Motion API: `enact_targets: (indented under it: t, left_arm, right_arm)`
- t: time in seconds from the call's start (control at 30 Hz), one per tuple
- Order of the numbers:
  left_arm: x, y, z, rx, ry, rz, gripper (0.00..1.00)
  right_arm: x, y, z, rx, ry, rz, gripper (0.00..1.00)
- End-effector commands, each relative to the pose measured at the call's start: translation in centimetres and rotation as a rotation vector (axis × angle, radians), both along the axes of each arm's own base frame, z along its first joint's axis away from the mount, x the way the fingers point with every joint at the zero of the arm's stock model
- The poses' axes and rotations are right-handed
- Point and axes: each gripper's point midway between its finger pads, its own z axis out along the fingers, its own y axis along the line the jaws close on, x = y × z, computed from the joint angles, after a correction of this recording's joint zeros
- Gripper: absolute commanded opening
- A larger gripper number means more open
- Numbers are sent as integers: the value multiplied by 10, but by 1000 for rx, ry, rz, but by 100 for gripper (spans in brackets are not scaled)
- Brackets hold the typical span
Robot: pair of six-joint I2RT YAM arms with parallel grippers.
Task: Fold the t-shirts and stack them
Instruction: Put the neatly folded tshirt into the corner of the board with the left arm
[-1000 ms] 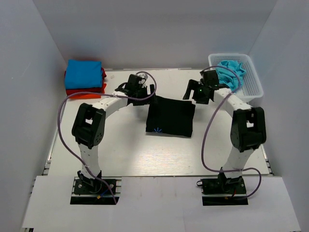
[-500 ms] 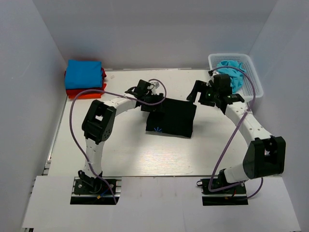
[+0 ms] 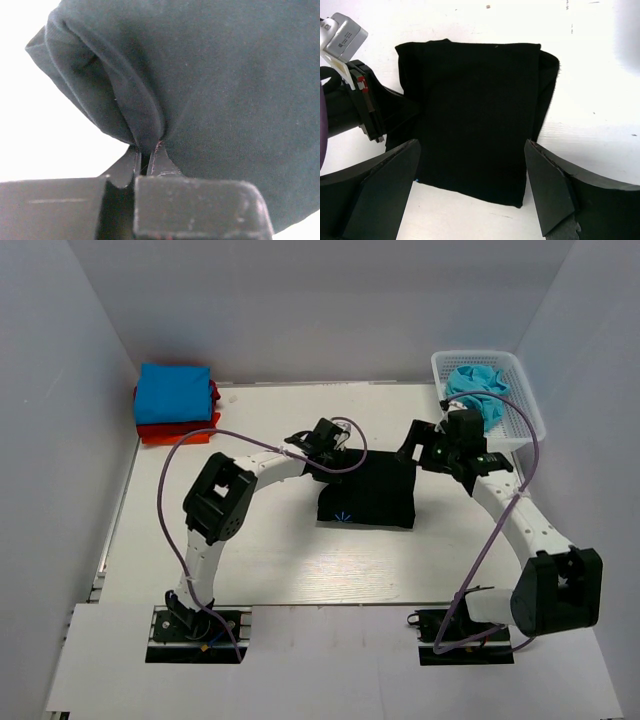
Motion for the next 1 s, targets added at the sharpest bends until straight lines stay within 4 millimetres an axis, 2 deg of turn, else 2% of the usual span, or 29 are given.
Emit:
enact_targets:
  t: [0.0,0.1,0.13,0.2,0.23,0.27,0.33,0.4,0.47,0.5,0.53,0.57,0.63,0.73,0.77,0.8,0.83,0.87,0.9,0.93,0.97]
  left_arm:
    - [-19,46,-27,229,72,68,0]
    - [12,58,22,228,-77,100,0]
    - [21,56,59,200,-166,97,0]
    - [39,66,100,216,-312,76,0]
    - [38,65,115,208,-344,35,0]
    - [39,67,143,172,-397,19,0]
    - [44,73,169,180,-473,-32,0]
    - [50,92,191,199,-530,-44,0]
    - [53,102,205,205,-557,-51,0]
    - [59,117,210,229,-573,-44,0]
    - [61,122,222,224,-597,-41,0]
    - [64,128,222,230,-599,-45,0]
    - [71,148,238,254,-642,-47,0]
    - [86,173,258,293,-708,-56,0]
    - [92,179,271,292,-743,-49,0]
    - [98,186,274,307,-751,-41,0]
    - [106,201,277,331,-754,-45,0]
    - [113,209,293,341,-784,-30,0]
    - [121,215,286,359,-765,-37,0]
    - [133,231,302,383,-803,-25,0]
    - [136,238,301,394,-790,-38,0]
  right_arm:
    - [3,-10,19,-16,-86,-42,90]
    - [-1,-16,18,-29,-89,-64,90]
    - [-2,-16,19,-31,-93,-64,90]
    - [-4,-17,19,-29,-99,-72,90]
    - [-5,-17,23,-26,-108,-73,90]
    - [-6,-18,23,-28,-112,-77,90]
    - [-7,-18,23,-26,-112,-76,90]
    - [-9,-18,23,-25,-112,-79,90]
    - [-9,-19,23,-27,-109,-80,90]
    - [-10,-18,24,-26,-111,-77,90]
    - [-9,-18,26,-20,-114,-79,90]
    - [-9,-19,26,-25,-117,-78,90]
    - [-6,-18,32,-20,-126,-79,90]
    - [-3,-17,39,-13,-137,-77,90]
    - [-2,-16,41,-13,-140,-74,90]
    - [-2,-16,43,-11,-143,-75,90]
    - [-1,-15,42,-12,-137,-73,90]
    - [1,-14,48,-8,-152,-72,90]
    - [1,-14,49,-7,-150,-69,90]
    - [3,-14,49,-7,-150,-69,90]
    - [5,-13,54,-3,-160,-69,90]
